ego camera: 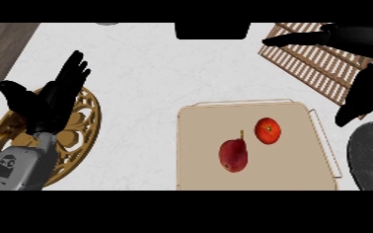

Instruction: Pick the tomato from the tray and place it in the tiered shelf

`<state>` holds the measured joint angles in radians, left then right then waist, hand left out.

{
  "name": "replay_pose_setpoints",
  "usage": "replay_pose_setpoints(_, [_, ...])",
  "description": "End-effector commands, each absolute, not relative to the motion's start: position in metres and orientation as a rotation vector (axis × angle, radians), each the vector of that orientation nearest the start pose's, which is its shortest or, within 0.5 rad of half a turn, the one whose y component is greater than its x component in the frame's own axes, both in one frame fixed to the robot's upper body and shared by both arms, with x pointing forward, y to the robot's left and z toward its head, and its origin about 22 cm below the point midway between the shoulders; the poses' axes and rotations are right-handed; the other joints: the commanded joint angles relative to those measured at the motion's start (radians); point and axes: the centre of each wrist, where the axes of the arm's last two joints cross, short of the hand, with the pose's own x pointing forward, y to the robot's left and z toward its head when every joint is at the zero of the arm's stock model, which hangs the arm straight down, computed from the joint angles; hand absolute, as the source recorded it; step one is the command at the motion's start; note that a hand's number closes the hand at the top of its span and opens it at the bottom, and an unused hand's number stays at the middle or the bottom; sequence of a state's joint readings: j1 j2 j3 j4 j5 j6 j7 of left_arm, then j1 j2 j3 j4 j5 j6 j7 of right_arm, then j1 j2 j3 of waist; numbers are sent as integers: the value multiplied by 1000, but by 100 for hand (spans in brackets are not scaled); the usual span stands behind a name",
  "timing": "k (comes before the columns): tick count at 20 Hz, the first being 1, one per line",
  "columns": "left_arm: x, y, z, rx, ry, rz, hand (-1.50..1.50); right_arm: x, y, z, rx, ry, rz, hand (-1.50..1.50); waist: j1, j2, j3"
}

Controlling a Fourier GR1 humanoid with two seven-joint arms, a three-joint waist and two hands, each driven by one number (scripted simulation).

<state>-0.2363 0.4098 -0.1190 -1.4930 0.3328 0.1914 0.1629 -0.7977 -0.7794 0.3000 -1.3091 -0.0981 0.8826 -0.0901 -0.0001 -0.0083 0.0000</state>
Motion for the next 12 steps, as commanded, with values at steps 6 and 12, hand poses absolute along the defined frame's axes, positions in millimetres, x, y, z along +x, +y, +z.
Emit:
replay_pose_setpoints(6, [298, 269, 63, 88, -1525, -43, 0, 332, -218, 190, -221, -1356, 1832, -150, 1, 9, 0])
replay_pose_setpoints(12, [292, 279, 65, 76, -1527, -53, 0, 297, -214, 155, -310, -1265, 1914, -150, -2, 7, 0])
